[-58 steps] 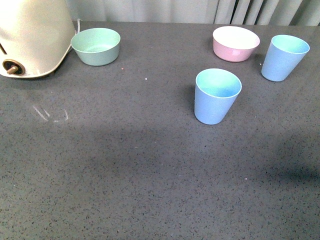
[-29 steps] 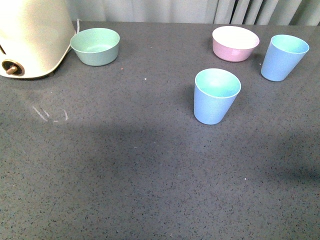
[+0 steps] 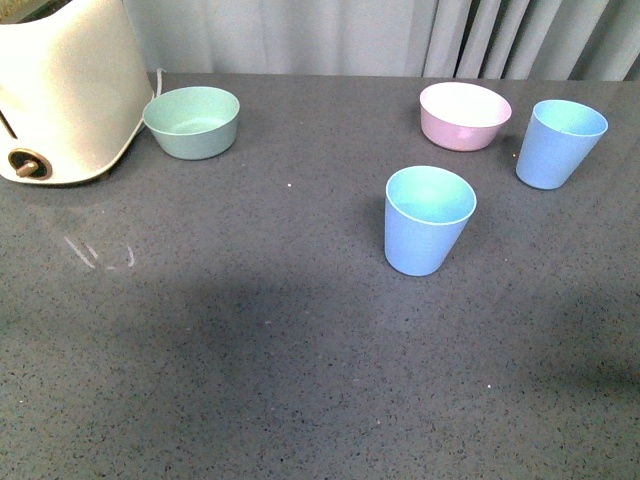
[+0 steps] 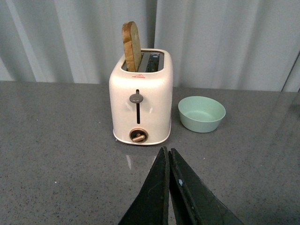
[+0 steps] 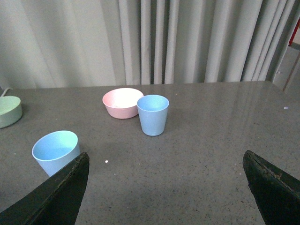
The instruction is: Stack blue cups with both arms
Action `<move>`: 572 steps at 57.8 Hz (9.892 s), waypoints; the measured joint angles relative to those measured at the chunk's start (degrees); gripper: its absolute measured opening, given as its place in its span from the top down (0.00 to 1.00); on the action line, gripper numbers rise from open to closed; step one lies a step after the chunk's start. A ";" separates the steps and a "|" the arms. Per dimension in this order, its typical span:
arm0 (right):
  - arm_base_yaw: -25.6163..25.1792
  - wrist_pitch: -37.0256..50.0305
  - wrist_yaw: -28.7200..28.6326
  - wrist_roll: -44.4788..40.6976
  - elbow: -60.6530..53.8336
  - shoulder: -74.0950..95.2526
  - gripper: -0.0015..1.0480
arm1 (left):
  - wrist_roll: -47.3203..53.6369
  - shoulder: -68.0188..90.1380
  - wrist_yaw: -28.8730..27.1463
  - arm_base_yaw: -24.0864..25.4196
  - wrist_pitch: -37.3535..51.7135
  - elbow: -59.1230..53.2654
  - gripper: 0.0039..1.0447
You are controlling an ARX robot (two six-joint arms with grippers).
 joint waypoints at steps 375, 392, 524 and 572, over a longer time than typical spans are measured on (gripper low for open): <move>15.80 -21.73 -24.15 -37.20 68.35 97.53 0.32 | 0.11 -39.93 0.35 0.07 -38.95 -0.04 0.08; 4.24 -3.06 -25.22 -25.14 54.60 78.60 0.09 | 0.11 -39.95 0.35 0.09 -38.95 -0.02 0.08; 0.17 12.59 -0.02 -0.72 -0.04 12.28 0.98 | 0.13 -39.95 0.35 0.09 -38.97 -0.02 0.08; 0.17 0.02 0.00 -0.72 0.00 0.07 0.71 | 0.13 -39.95 0.35 0.07 -38.97 -0.04 0.08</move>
